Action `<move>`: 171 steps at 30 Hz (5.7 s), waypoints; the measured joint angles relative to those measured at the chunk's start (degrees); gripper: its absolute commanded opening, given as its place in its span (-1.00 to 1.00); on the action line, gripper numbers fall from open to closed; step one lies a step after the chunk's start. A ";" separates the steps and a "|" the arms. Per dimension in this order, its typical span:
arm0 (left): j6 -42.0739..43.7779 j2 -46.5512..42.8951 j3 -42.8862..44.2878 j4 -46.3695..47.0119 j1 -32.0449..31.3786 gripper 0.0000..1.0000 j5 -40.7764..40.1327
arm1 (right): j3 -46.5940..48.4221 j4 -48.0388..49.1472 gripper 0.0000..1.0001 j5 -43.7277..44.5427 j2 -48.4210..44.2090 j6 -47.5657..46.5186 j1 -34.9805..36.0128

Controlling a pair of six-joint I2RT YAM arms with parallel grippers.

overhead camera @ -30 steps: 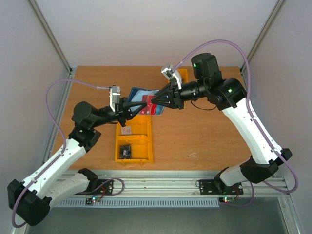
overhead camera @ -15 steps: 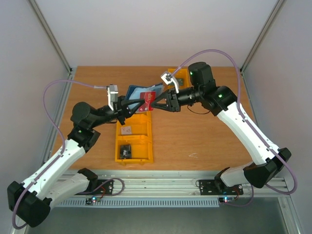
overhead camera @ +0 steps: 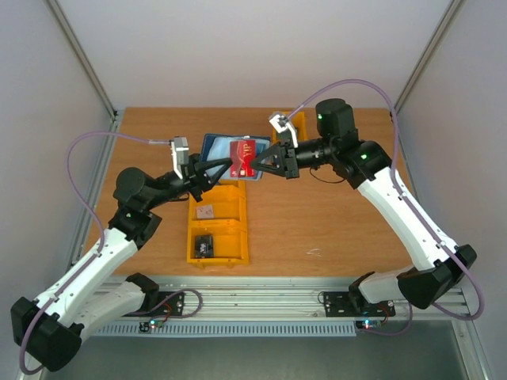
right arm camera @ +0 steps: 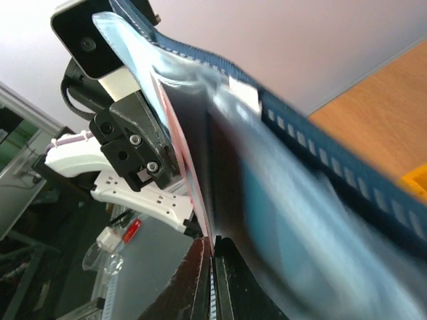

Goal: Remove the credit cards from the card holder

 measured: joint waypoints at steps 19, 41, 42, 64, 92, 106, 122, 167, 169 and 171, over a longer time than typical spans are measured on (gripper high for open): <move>2.62 -1.31 -1.60 -3.56 0.07 -0.99 -7.43 | -0.42 -7.52 -0.97 2.19 -3.80 -2.62 -8.63; 20.41 2.12 -1.33 -15.30 8.52 -1.00 -41.35 | 2.86 -11.78 -0.98 15.34 9.31 0.17 -20.83; 20.57 3.37 -1.03 -15.34 9.14 -1.00 -41.64 | 3.58 -11.61 -0.98 15.34 11.02 0.20 -21.51; 16.44 34.91 24.52 -23.52 21.33 -1.00 -35.58 | 27.87 -12.07 -0.98 18.97 40.48 7.96 -24.59; 10.62 36.22 23.30 -23.52 21.38 -1.00 -30.10 | -5.03 -26.56 -0.97 18.45 33.11 -0.26 -20.96; 9.62 28.13 8.48 -16.61 21.07 -0.99 -28.68 | -16.83 -14.27 -0.98 18.01 33.22 -0.02 -20.96; 9.09 21.16 3.10 -14.75 19.26 -0.99 -26.43 | -19.82 -9.60 -0.98 17.59 32.76 -0.15 -20.68; 8.28 19.63 0.70 -13.99 17.59 -1.00 -25.09 | -8.76 -18.49 -0.22 31.08 36.87 9.22 -8.98; 8.28 19.34 0.76 -14.01 17.55 -0.99 -23.96 | -6.75 -18.91 -0.11 32.17 34.62 7.82 -9.03; 8.31 18.91 1.07 -13.99 17.44 -1.00 -22.12 | -4.17 -18.58 0.00 32.13 30.93 5.77 -9.22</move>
